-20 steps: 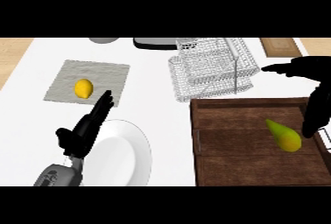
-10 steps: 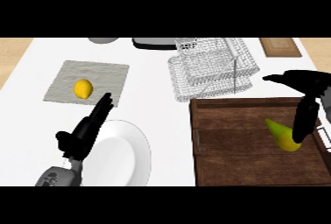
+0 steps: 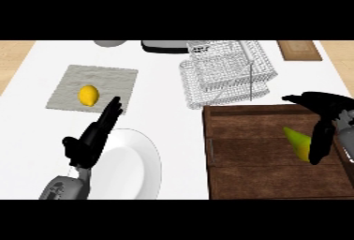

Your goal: Pick the pear from the tray and place it in the tiered basket

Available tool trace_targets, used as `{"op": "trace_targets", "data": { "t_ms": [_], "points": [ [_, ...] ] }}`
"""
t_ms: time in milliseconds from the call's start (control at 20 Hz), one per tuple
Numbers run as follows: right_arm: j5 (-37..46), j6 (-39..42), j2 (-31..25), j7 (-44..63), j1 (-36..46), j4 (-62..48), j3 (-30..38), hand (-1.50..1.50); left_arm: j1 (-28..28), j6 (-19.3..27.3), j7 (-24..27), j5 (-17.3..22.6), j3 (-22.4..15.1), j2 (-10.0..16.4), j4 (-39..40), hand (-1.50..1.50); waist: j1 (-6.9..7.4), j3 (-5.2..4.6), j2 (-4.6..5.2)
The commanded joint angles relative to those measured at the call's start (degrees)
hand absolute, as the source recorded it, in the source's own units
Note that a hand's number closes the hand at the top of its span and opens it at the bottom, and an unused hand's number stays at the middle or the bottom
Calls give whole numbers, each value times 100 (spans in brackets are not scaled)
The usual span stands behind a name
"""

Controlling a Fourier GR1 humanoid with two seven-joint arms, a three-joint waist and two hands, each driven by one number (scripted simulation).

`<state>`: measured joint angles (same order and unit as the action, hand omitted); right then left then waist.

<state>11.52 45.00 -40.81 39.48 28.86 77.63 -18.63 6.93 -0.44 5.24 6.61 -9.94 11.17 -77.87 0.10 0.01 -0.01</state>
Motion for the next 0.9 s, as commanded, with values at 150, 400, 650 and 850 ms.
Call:
{"op": "trace_targets", "data": {
  "t_ms": [150,400,650,850],
  "points": [
    [759,126,-58,-588,-243,-462,384,-150,-215,-28,55,-215,9,-165,-47,0,11,0,4],
    [1119,198,253,-707,-652,-256,592,-150,-213,-121,-90,-277,166,-176,-285,0,3,0,-5],
    [1832,-276,652,-1307,-572,-972,517,-150,122,-128,245,-448,209,-475,449,0,1,0,6],
    [1972,-62,544,-1624,-633,-1143,639,-150,210,-495,-386,-154,521,-97,-61,0,8,0,2]
  ]
}}
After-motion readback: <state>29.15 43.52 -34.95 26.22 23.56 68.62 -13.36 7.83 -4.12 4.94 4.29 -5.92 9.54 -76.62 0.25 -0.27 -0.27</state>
